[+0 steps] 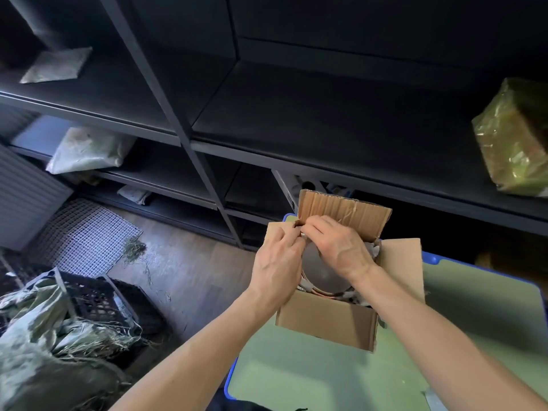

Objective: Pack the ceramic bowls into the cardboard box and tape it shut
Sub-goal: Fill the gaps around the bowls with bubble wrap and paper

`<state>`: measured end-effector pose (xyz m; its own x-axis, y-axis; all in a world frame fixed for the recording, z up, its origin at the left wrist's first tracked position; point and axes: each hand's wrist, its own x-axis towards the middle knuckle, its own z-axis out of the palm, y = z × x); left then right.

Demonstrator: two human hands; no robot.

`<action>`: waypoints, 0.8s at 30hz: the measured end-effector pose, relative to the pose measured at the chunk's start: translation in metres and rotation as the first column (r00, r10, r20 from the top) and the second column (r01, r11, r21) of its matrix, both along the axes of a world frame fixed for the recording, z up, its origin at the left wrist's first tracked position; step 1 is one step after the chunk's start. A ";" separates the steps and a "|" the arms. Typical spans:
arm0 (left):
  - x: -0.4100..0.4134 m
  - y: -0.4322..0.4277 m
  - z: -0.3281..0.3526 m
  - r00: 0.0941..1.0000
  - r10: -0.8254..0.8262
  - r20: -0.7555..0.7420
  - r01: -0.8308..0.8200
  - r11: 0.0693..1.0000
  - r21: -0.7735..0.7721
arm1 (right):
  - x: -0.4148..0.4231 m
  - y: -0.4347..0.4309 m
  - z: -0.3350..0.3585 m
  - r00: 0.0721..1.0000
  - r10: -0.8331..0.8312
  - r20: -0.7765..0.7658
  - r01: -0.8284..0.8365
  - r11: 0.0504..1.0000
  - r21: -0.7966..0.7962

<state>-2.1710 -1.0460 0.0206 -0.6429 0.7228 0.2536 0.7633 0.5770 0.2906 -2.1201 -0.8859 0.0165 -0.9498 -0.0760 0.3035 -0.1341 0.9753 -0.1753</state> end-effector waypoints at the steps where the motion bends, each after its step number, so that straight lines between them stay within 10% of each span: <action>1: -0.001 -0.001 0.000 1.000 -0.007 -0.010 0.007 1.000 0.003 | 0.005 0.000 -0.002 1.000 0.009 -0.011 -0.009 1.000 0.011; 24: 0.001 -0.004 0.006 0.998 -0.041 -0.039 0.037 0.994 -0.105 | 0.047 -0.002 -0.001 0.965 -0.153 0.212 0.136 0.986 0.091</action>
